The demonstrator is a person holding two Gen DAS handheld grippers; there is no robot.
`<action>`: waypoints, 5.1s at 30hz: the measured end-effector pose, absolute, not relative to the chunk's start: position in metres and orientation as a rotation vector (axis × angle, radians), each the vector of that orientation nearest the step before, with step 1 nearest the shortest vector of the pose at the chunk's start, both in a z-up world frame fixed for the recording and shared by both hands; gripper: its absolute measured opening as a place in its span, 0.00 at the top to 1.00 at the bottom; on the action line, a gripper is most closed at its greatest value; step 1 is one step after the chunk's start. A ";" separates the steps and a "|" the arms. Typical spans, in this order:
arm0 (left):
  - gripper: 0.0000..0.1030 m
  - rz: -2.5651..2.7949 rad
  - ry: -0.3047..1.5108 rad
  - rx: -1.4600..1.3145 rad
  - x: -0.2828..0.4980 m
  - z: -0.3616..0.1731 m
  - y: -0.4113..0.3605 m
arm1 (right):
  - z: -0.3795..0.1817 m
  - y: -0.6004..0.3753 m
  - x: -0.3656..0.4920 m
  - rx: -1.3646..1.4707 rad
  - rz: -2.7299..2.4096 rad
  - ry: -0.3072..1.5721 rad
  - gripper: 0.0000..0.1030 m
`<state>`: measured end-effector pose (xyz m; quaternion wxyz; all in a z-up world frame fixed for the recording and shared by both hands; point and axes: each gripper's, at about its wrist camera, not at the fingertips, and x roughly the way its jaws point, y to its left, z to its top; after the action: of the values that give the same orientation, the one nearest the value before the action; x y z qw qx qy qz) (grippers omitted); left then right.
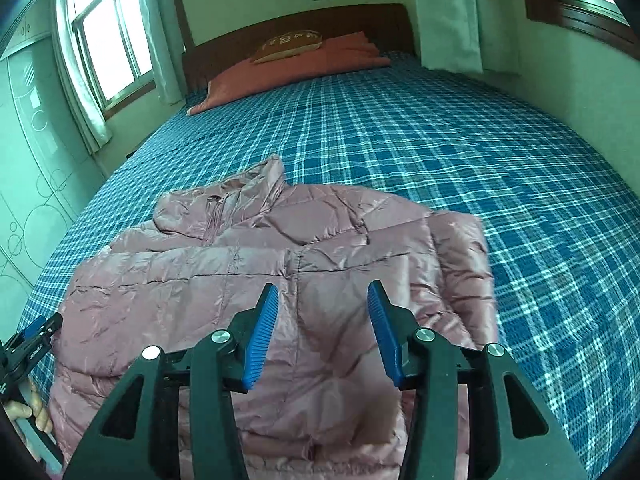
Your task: Fold large clothes
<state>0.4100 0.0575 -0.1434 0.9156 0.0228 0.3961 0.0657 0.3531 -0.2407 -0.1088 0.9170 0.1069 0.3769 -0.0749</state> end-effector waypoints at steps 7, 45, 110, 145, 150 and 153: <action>0.42 0.143 0.892 0.069 0.424 -0.163 0.055 | -0.137 -0.243 0.371 0.226 -0.178 0.889 0.54; 0.41 0.144 1.029 -0.568 0.062 -0.161 0.189 | -0.143 -0.278 -0.033 0.562 -0.310 0.849 0.47; 0.96 -0.285 0.701 -0.822 0.011 -0.045 0.178 | -0.049 -0.249 -0.106 0.894 0.154 0.429 0.91; 0.88 -0.041 0.851 -0.385 0.487 -0.110 0.060 | -0.110 -0.342 0.363 0.856 -0.010 0.639 0.69; 0.54 -0.069 0.843 -0.528 0.487 -0.098 0.077 | -0.091 -0.346 0.351 0.816 -0.020 0.566 0.42; 0.42 -0.054 0.789 -0.563 0.476 -0.084 0.087 | -0.080 -0.344 0.339 0.809 -0.008 0.539 0.40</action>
<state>0.4763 0.0870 -0.0838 0.8845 -0.2704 0.3794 -0.0257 0.3390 -0.3444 -0.0805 0.8841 0.3889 0.2592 -0.0038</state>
